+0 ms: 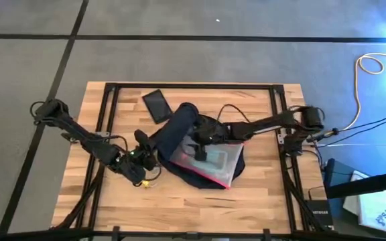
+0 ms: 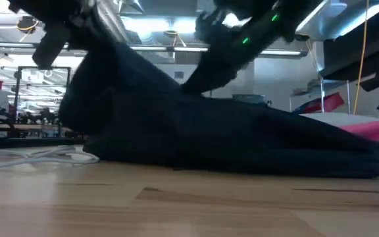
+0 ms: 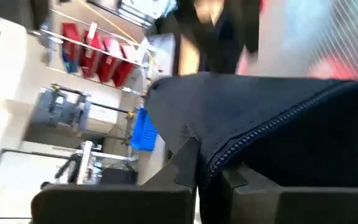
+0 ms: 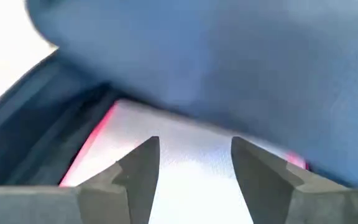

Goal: Unpack backpack
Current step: Put the transparent zip bag into the blue backpack

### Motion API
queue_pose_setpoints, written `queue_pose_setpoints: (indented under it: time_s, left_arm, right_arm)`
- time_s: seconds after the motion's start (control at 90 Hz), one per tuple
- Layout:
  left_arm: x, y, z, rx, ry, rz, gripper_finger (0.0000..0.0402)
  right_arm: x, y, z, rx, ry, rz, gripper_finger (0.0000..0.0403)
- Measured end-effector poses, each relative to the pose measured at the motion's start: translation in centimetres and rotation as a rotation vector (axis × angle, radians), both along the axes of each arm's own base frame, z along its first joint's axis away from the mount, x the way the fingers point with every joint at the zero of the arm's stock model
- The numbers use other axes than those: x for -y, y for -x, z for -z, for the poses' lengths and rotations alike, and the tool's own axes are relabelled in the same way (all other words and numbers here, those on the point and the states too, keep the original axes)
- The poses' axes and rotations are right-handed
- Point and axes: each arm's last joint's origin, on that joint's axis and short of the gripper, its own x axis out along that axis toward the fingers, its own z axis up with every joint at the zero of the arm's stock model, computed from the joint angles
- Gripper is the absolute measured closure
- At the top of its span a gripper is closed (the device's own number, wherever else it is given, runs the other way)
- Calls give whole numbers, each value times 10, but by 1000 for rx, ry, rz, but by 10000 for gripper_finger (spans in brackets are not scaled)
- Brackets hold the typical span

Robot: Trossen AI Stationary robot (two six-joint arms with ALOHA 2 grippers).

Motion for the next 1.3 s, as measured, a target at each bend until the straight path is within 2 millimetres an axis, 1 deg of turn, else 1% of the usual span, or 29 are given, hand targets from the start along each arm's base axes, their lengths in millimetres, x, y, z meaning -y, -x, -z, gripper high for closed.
queue_pose_setpoints:
  time_s: [0.056,0.133,0.211,0.289,0.367,0.456,0.533,0.622,0.7,0.833,1.0,1.078,1.222,1.3]
  left_arm:
    - [-4,-1,3,-24,63,8,386]
    - [-8,-3,5,-27,154,6,361]
    - [-11,-6,6,-33,216,17,326]
    - [-12,-10,5,-17,267,35,286]
    - [-12,-18,0,40,328,81,244]
    - [-13,-35,-13,162,475,219,198]
    - [-14,-47,-20,237,580,347,164]
    - [-14,-57,-17,257,619,412,139]
    - [-15,-65,-8,249,612,412,131]
    - [-16,-76,20,146,573,377,129]
    - [-20,-82,40,69,564,334,129]
    - [-21,-83,39,78,569,338,129]
    - [-20,-81,28,102,553,367,129]
    - [-21,-80,21,114,531,384,129]
  right_arm:
    - [-13,11,-10,-42,30,-7,221]
    - [-34,29,-24,-88,58,-8,221]
    - [-54,50,-36,-135,75,-8,221]
    - [-71,72,-44,-194,87,3,221]
    - [-81,95,-49,-275,80,30,221]
    - [-88,116,-49,-371,57,74,221]
    - [-94,130,-48,-464,33,77,221]
    - [-103,140,-45,-532,-1,43,221]
    - [-110,145,-42,-560,-12,-2,221]
    - [-114,157,-33,-651,8,-53,221]
    - [-109,169,-20,-743,2,46,221]
    - [-107,170,-11,-741,1,60,221]
    - [-102,172,11,-723,8,60,221]
    - [-98,171,17,-720,2,70,221]
